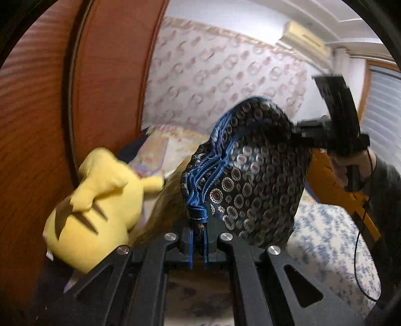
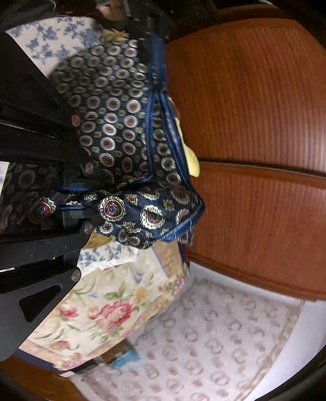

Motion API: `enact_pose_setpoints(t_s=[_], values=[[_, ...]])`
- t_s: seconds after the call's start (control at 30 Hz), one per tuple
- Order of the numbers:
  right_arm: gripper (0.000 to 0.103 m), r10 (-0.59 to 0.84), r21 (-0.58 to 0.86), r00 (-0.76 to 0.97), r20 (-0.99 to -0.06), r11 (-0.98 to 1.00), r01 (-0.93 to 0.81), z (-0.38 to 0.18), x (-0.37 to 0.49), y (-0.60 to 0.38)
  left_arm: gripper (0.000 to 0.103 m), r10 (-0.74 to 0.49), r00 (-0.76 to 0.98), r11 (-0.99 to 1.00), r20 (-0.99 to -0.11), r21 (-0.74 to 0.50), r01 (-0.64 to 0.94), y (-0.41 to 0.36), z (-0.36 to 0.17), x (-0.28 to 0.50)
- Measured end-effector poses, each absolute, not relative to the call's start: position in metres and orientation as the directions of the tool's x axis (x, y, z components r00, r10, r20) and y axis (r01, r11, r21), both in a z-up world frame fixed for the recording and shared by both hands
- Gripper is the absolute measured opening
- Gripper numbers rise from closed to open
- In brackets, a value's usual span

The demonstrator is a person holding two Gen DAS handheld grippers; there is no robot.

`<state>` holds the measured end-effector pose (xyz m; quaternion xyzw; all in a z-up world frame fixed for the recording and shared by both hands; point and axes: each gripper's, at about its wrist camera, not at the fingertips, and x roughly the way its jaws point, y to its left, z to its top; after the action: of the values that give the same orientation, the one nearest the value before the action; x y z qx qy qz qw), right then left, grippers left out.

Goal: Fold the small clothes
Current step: 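Lower the folded robe beside the yellow plush toy and open the left gripper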

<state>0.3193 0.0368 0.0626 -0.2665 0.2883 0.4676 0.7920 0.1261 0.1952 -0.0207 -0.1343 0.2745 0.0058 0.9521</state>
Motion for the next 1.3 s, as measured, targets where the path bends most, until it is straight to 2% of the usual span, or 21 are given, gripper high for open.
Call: enact_pose_setpoints(t_s=[0.17,0.27,0.33,0.4,0.53,0.8,0.97,1.2,1.3], values=[[0.005,0.613,-0.096,0.346,-0.710,0.402,-0.910,0.040,0.341,0.079,0.002,-0.055,0.818,0.950,-0.573,-0.282,-0.134,0.210,-0.045,0.129],[0.010,0.626,-0.052,0.341,-0.702,0.433,-0.900,0.034,0.359,0.094,0.002,-0.047,0.809,0.944,-0.585,-0.290,-0.155,0.213,-0.053,0.130],[0.028,0.634,-0.030,0.360,-0.685,0.469,-0.883,0.043,0.360,0.097,0.002,-0.044,0.805,0.941,-0.592,-0.295,-0.165,0.216,-0.058,0.130],[0.052,0.623,-0.040,0.422,-0.658,0.530,-0.847,0.049,0.362,0.090,0.002,-0.042,0.798,0.941,-0.601,-0.293,-0.172,0.214,-0.062,0.130],[0.061,0.587,-0.035,0.468,-0.661,0.599,-0.800,0.049,0.361,0.060,0.002,-0.040,0.792,0.937,-0.610,-0.298,-0.182,0.214,-0.067,0.132],[0.062,0.554,0.121,0.424,-0.717,0.697,-0.707,0.008,0.368,0.007,0.002,-0.008,0.790,0.944,-0.613,-0.265,-0.196,0.217,-0.063,0.142],[0.062,0.560,0.161,0.398,-0.727,0.702,-0.694,-0.012,0.356,-0.003,0.002,0.011,0.781,0.952,-0.624,-0.234,-0.200,0.214,-0.066,0.140],[0.062,0.617,0.288,0.324,-0.717,0.685,-0.669,-0.032,0.361,0.013,0.003,0.020,0.774,0.953,-0.632,-0.221,-0.205,0.212,-0.069,0.134],[0.062,0.606,0.275,0.338,-0.720,0.696,-0.663,-0.033,0.362,0.021,0.003,0.032,0.778,0.959,-0.627,-0.199,-0.200,0.209,-0.065,0.133]])
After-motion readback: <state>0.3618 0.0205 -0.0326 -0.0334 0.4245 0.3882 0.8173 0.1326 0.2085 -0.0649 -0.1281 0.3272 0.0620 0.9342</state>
